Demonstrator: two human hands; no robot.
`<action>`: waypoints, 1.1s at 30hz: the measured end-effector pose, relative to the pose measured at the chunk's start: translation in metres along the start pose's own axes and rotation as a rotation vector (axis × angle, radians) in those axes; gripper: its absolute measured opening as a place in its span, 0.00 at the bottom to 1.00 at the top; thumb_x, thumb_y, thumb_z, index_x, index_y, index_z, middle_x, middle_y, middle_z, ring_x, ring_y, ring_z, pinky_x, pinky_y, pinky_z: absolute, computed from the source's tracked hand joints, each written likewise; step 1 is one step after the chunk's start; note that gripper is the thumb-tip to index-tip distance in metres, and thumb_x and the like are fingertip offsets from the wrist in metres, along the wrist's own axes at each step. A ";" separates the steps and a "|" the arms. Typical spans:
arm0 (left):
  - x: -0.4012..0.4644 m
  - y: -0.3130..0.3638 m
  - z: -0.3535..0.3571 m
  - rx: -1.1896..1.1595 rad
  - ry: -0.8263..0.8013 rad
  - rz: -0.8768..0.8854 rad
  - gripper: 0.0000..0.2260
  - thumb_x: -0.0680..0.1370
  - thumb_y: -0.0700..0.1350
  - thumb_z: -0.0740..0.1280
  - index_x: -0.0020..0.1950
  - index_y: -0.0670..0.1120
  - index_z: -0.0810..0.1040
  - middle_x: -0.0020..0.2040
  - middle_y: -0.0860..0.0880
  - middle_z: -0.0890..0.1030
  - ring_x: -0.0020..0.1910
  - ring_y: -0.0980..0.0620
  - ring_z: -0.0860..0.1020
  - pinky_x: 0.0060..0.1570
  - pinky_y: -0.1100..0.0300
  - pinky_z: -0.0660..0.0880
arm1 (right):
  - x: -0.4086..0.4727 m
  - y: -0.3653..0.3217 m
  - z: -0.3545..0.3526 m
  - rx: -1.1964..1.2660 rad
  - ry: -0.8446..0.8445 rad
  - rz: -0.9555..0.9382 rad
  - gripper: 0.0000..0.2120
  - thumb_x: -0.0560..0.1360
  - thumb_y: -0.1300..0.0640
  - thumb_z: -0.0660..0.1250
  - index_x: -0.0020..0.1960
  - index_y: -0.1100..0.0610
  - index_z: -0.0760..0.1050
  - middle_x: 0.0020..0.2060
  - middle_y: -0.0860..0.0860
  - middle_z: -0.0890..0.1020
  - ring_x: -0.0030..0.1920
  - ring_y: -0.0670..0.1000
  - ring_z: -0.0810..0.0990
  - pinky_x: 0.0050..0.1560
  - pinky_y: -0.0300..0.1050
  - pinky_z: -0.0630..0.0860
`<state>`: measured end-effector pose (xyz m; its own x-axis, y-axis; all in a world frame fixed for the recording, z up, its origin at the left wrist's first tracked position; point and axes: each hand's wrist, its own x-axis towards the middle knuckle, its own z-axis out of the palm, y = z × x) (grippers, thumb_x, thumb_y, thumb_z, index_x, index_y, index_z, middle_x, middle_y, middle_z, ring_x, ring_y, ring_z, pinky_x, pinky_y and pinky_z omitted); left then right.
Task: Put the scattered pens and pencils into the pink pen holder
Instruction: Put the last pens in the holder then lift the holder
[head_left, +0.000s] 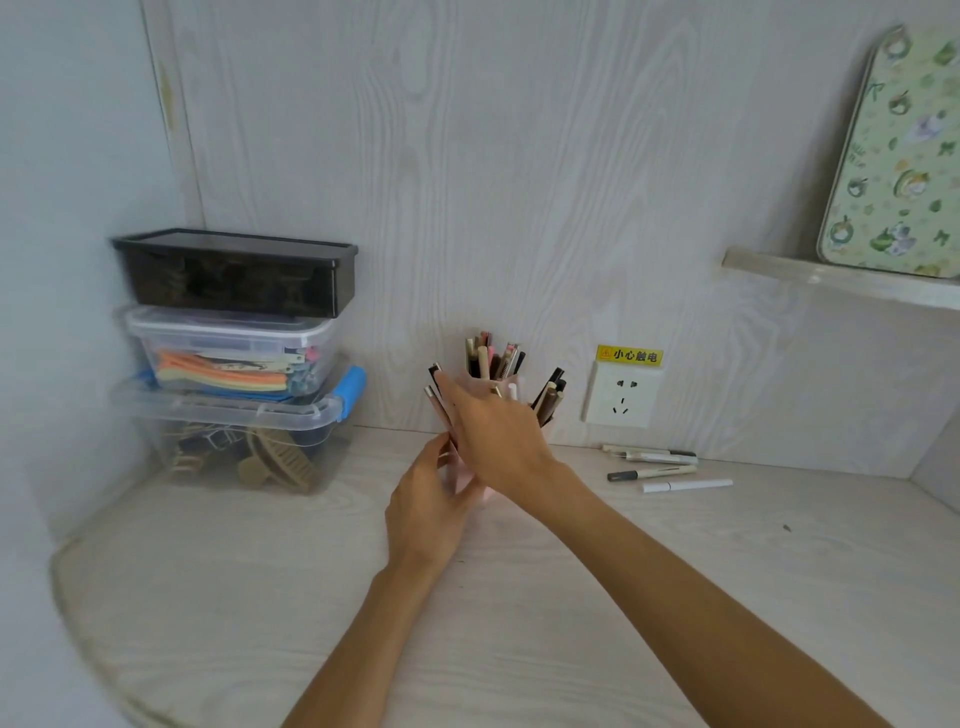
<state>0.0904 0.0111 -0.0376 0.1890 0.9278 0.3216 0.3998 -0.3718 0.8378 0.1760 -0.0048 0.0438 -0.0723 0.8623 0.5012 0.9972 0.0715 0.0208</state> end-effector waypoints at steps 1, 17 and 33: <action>0.000 0.000 -0.001 0.006 0.000 -0.009 0.27 0.72 0.55 0.70 0.68 0.50 0.69 0.63 0.51 0.78 0.60 0.49 0.77 0.54 0.57 0.71 | 0.002 0.000 -0.001 0.009 -0.023 0.000 0.26 0.75 0.65 0.59 0.71 0.54 0.58 0.56 0.54 0.76 0.46 0.60 0.76 0.33 0.49 0.69; -0.021 0.020 0.003 0.226 0.038 0.340 0.08 0.70 0.50 0.73 0.42 0.56 0.74 0.38 0.60 0.76 0.39 0.61 0.75 0.35 0.68 0.70 | -0.120 0.148 -0.006 0.144 0.116 0.337 0.16 0.76 0.61 0.59 0.61 0.50 0.72 0.43 0.50 0.81 0.47 0.53 0.79 0.42 0.46 0.73; -0.019 0.044 0.070 0.449 -0.270 0.431 0.11 0.79 0.46 0.62 0.59 0.53 0.79 0.55 0.56 0.78 0.57 0.56 0.73 0.52 0.63 0.69 | -0.134 0.178 0.017 0.476 -0.100 0.275 0.21 0.75 0.63 0.59 0.66 0.48 0.69 0.61 0.47 0.74 0.61 0.50 0.72 0.57 0.45 0.70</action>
<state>0.1673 -0.0251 -0.0374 0.6091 0.6758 0.4151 0.5612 -0.7371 0.3765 0.3625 -0.0992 -0.0346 0.1654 0.9227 0.3481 0.8632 0.0353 -0.5036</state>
